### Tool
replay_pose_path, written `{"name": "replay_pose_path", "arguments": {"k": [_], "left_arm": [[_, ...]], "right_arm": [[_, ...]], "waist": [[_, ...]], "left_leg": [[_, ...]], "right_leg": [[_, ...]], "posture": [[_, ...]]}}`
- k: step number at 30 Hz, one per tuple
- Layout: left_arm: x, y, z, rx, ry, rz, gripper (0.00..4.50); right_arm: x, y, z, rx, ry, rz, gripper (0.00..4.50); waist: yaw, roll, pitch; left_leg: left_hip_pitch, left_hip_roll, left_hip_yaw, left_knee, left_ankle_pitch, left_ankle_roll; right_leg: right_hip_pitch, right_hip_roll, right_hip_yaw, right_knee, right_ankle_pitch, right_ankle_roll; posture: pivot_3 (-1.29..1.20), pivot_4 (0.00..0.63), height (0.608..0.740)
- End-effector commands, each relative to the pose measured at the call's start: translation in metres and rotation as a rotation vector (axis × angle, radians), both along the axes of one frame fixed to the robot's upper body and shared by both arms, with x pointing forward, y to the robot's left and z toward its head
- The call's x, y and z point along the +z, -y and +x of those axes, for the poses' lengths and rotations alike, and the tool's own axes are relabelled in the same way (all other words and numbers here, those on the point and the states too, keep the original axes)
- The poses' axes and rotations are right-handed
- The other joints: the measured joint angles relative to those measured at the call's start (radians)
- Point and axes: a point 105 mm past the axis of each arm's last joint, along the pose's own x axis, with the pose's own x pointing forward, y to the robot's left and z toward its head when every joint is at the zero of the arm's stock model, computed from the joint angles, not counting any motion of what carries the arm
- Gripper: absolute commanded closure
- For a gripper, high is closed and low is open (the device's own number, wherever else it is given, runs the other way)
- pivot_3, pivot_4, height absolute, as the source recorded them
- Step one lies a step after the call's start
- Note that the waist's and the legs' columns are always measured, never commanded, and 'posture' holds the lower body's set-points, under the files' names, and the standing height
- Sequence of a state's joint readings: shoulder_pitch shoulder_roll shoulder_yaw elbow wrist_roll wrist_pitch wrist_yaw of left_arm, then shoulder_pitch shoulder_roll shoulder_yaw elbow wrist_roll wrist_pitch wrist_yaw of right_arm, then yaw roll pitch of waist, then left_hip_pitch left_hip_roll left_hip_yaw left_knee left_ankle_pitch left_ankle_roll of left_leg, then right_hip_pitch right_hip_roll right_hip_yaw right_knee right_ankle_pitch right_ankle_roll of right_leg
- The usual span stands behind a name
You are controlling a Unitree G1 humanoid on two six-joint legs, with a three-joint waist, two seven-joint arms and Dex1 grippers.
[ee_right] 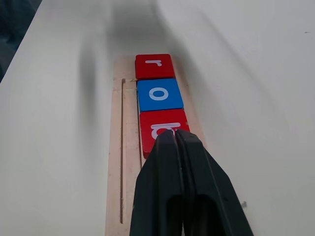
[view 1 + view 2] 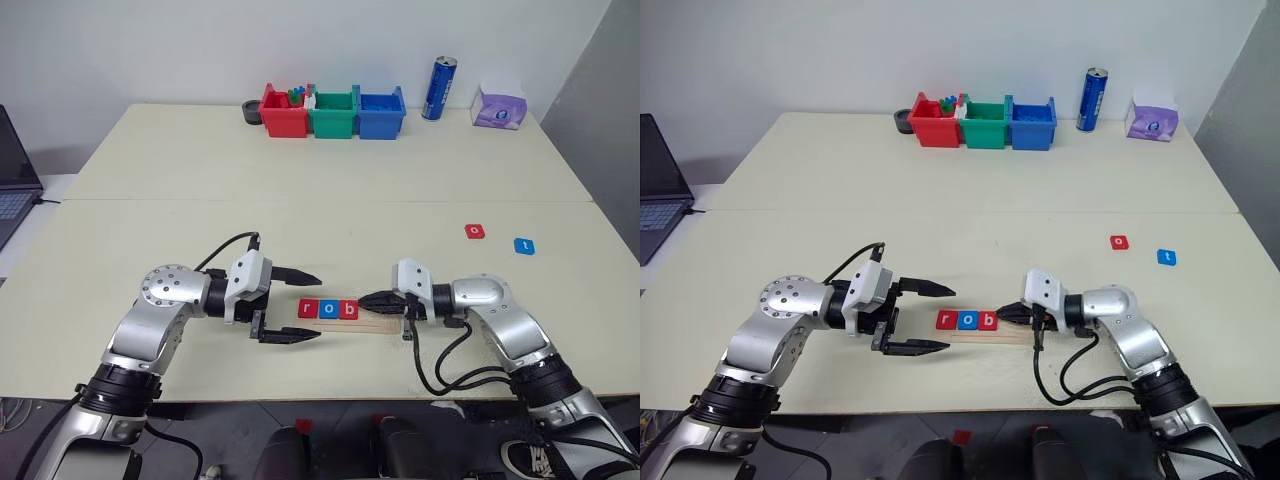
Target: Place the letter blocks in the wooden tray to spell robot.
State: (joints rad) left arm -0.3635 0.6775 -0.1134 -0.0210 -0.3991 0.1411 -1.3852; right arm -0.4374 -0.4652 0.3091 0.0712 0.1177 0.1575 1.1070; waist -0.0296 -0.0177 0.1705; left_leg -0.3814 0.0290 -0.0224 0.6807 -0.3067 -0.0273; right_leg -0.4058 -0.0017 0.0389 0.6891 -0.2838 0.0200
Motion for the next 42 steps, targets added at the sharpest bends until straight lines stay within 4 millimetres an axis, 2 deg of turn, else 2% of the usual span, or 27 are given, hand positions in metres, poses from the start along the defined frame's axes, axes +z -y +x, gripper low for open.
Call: {"name": "replay_pose_path", "arguments": {"k": [1, 12, 25, 37, 42], "left_arm": [[0.006, -0.001, -0.001, -0.002, 0.032, -0.004, 0.00], [0.005, -0.001, -0.002, 0.003, 0.035, -0.005, 0.00], [0.005, 0.000, -0.003, 0.008, 0.036, -0.007, 0.00], [0.005, 0.000, -0.002, 0.010, 0.036, -0.007, 0.00], [0.005, 0.000, -0.003, 0.012, 0.035, -0.007, 0.00]], "right_arm": [[-0.001, -0.002, -0.001, 0.015, 0.038, -0.008, 4.49], [-0.012, 0.005, 0.004, 0.018, 0.039, -0.041, 4.49], [-0.013, 0.016, 0.006, 0.016, 0.035, -0.057, 4.49], [-0.013, -0.013, 0.006, 0.052, 0.042, -0.027, 4.49], [-0.011, -0.013, 0.009, 0.053, 0.046, -0.024, 4.49]], "waist": [[0.000, 0.000, 0.000], [0.000, 0.000, 0.000], [0.000, 0.000, 0.000], [-0.002, 0.000, 0.000], [-0.001, 0.000, 0.000]], "left_leg": [[0.000, 0.000, 0.000, 0.000, 0.000, 0.000], [0.000, 0.000, 0.000, 0.000, 0.000, 0.000], [0.000, 0.000, 0.000, 0.000, 0.000, 0.000], [0.001, 0.000, 0.000, 0.000, 0.000, 0.000], [0.001, 0.000, 0.000, 0.000, 0.000, 0.000]], "right_leg": [[0.000, 0.000, 0.000, 0.000, 0.000, 0.000], [0.000, 0.000, 0.000, 0.000, 0.000, 0.000], [0.000, 0.000, 0.000, 0.000, 0.000, 0.000], [0.000, 0.000, 0.000, 0.001, 0.000, 0.000], [0.000, 0.000, 0.000, 0.001, 0.000, 0.000]], "posture": [[0.00, 0.150, 0.740], [0.00, 0.150, 0.740], [0.00, 0.150, 0.740], [0.00, 0.150, 0.740], [0.00, 0.150, 0.740]]}}
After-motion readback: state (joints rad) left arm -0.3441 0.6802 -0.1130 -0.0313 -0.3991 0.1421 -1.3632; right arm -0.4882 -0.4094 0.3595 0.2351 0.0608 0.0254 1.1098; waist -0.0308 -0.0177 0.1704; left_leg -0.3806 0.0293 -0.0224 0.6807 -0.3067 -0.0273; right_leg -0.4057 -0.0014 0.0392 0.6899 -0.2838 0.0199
